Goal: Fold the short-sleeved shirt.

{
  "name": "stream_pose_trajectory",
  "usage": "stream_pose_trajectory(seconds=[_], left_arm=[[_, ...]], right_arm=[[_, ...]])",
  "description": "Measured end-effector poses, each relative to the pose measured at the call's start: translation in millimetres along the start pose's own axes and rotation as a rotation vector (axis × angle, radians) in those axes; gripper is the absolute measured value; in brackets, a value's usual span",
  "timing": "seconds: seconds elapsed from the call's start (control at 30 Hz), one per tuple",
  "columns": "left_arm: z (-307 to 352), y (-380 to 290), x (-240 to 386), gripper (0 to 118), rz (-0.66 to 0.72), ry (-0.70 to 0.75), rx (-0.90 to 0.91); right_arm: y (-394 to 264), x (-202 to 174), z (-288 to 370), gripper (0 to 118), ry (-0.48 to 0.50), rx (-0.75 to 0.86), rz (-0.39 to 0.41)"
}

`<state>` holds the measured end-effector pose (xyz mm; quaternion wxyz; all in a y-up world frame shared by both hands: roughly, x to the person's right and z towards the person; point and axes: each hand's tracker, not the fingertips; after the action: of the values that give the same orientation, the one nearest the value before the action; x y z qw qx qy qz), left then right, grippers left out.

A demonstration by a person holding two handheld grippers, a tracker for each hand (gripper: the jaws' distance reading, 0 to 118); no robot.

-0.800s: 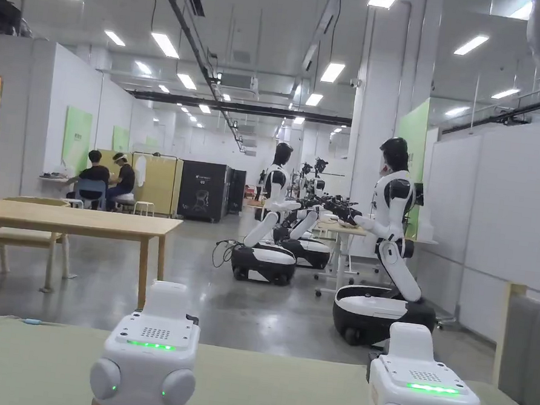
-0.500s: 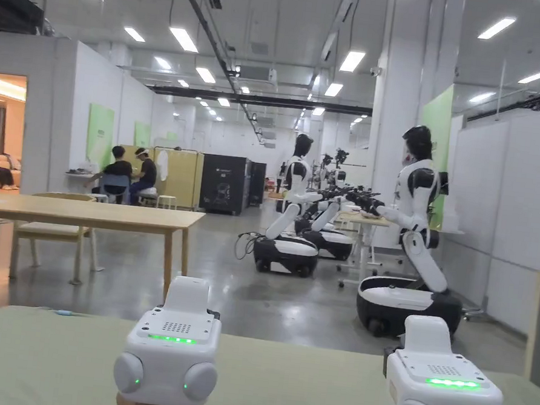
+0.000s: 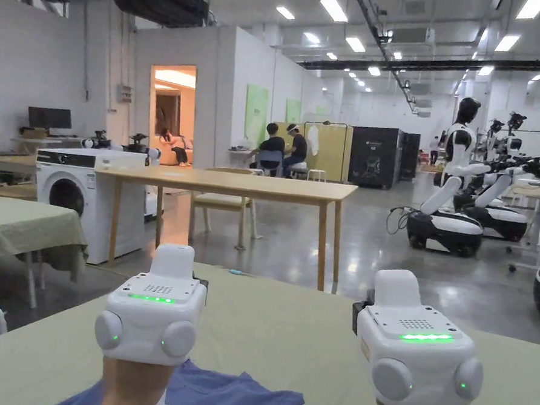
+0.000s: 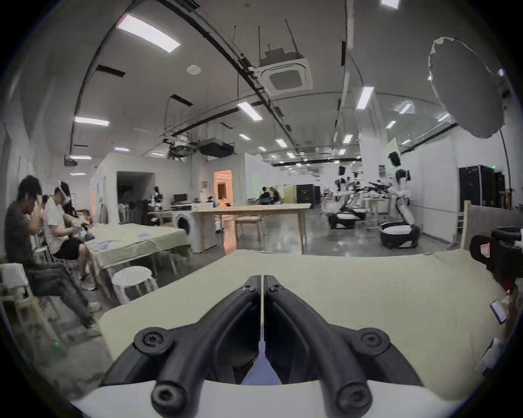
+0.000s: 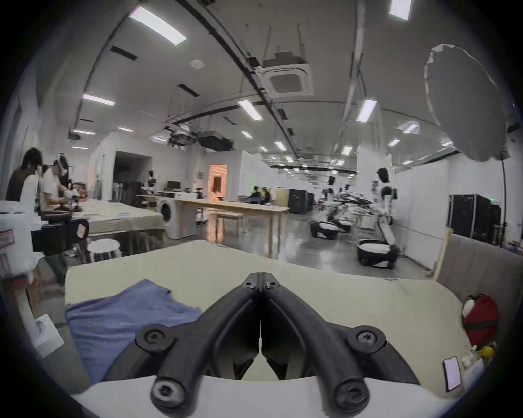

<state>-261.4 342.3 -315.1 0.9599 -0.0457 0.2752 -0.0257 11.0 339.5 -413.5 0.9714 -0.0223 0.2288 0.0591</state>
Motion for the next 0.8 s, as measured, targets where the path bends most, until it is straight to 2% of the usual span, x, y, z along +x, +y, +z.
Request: stream_pose_trajectory(seconds=[0.1, 0.23, 0.3, 0.37, 0.43, 0.6, 0.63, 0.67, 0.7, 0.73, 0.77, 0.8], left_arm=[[2, -3, -13, 0, -0.013, 0.002, -0.007], [-5, -12, -9, 0, -0.044, -0.011, -0.039], [-20, -19, -3, 0, -0.054, -0.05, -0.138], [-50, -32, 8, 0, -0.05, -0.106, -0.39], [-77, -53, 16, 0, -0.051, -0.12, -0.56], [-138, -110, 34, 0, -0.052, -0.109, -0.689], [-152, -122, 37, 5, -0.047, -0.116, -0.723], [-168, -135, 42, 19, -0.049, -0.132, -0.756], [-179, -144, 45, 45, -0.052, -0.133, -0.766], [-190, -154, 49, 89, -0.061, -0.117, -0.789], [-201, -164, 52, 110, -0.055, -0.096, -0.804], [-212, -173, 53, 117, -0.035, -0.098, -0.822]], right_arm=[[1, -13, -6, 1, 0.013, -0.006, -0.001], [0, -10, -4, 1, 0.032, -0.021, -0.033], [-1, -5, 3, 1, 0.035, -0.024, -0.038], [-3, -1, 12, 1, 0.057, -0.019, -0.036], [-5, 4, 19, 1, 0.088, -0.014, -0.029], [-16, 15, 32, 1, 0.141, 0.001, -0.039], [-20, 17, 32, 1, 0.164, -0.002, -0.053], [-25, 20, 30, 1, 0.195, -0.015, -0.068], [-28, 22, 28, 1, 0.216, -0.024, -0.072], [-33, 24, 26, 1, 0.228, -0.028, -0.072], [-39, 25, 23, 1, 0.235, -0.029, -0.071], [-44, 25, 18, 1, 0.244, -0.033, -0.066]])
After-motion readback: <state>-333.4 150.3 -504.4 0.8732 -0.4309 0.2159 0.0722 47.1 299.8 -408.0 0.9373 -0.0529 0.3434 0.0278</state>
